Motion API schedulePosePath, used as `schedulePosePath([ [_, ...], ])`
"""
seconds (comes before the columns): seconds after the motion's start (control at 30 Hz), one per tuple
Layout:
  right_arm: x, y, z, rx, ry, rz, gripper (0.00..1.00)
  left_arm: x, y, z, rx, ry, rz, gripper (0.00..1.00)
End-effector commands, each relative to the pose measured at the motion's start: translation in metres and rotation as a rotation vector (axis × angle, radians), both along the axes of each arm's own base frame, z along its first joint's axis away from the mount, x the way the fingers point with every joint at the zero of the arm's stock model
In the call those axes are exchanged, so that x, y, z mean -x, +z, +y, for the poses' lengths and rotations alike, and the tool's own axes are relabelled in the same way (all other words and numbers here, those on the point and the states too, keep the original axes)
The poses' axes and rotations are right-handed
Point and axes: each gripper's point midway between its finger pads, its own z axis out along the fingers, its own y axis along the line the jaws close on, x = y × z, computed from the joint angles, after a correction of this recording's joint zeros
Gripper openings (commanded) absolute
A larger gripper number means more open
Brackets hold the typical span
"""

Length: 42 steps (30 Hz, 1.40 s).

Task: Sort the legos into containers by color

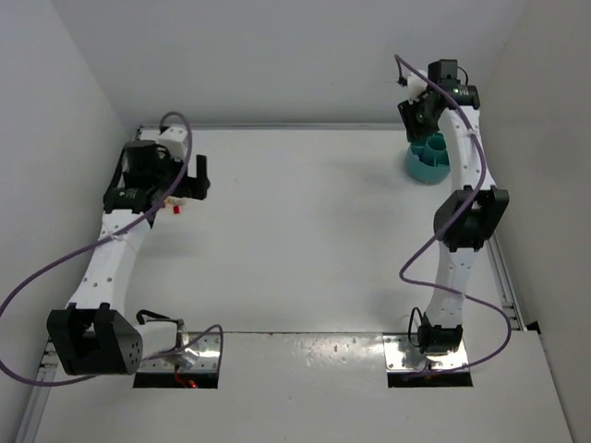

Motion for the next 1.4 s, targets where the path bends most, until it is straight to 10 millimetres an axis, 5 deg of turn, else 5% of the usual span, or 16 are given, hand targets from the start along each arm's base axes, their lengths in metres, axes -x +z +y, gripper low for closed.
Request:
schedulePosePath([
  [0.0,0.028,0.055,0.075,-0.206,0.128,-0.066,0.44,-0.009,-0.005,0.097,-0.163,0.262,0.018,1.00],
  [0.07,0.041,0.038,0.097,-0.249,0.177,0.000,0.44,-0.009,-0.013,0.132,-0.176,0.347,0.051,1.00],
  [0.1,0.045,0.034,0.107,-0.272,0.190,0.019,0.44,-0.008,-0.025,0.164,-0.189,0.408,0.106,0.97],
  [0.17,0.049,0.022,0.121,-0.319,0.212,0.059,0.44,-0.009,-0.037,0.181,-0.128,0.397,0.155,0.93],
  [0.2,0.053,0.017,0.131,-0.334,0.222,0.081,0.44,-0.005,-0.054,0.205,-0.097,0.423,0.210,0.91],
  [0.43,0.072,-0.026,0.170,-0.553,0.213,0.200,0.44,0.003,-0.093,0.258,-0.077,0.501,0.337,0.81],
  [0.5,0.081,-0.044,0.174,-0.586,0.199,0.246,0.44,0.005,-0.097,0.261,-0.093,0.505,0.350,0.80],
  [0.8,0.085,-0.046,0.190,-0.686,0.223,0.286,0.44,0.009,-0.146,0.261,-0.125,0.402,0.460,0.89],
  [1.37,0.089,-0.050,0.190,-0.693,0.203,0.299,0.44,-0.013,-0.206,0.265,-0.172,0.339,0.548,0.68],
])
